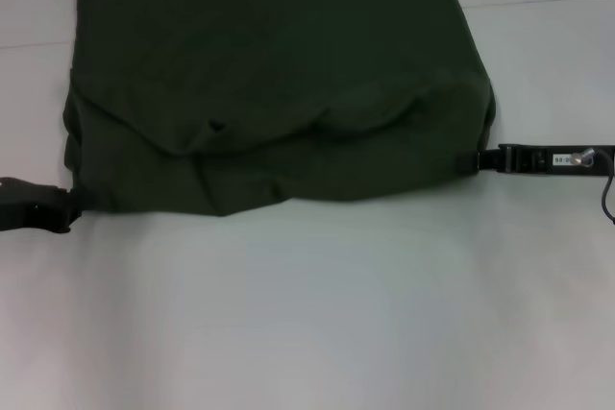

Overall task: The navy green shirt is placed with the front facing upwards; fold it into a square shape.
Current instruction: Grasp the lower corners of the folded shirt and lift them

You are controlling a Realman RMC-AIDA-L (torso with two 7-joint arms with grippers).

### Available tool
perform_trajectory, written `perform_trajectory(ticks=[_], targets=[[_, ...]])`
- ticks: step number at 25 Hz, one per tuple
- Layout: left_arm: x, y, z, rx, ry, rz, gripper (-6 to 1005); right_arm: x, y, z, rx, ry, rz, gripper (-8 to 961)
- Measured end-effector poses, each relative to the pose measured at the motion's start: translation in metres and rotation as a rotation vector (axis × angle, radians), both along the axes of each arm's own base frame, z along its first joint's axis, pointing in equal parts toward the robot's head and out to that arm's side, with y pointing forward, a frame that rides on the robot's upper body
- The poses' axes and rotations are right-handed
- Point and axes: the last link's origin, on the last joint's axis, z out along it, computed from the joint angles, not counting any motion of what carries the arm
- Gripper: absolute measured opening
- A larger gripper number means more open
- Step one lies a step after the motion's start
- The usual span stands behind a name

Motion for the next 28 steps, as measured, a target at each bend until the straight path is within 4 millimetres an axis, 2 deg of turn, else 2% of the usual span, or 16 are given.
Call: perform_trajectory(ticks=[10, 28], targets=[[-0.005, -0.02, 0.011, -0.045, -0.022, -0.003, 9, 0.009, -0.025, 0.011, -0.079, 0.032, 0.029, 26], [-0.02, -0.06, 0.024, -0.091, -0.095, 0.024, 11, 0.025, -0.065, 0.004, -0.137, 0.048, 0.057, 26]])
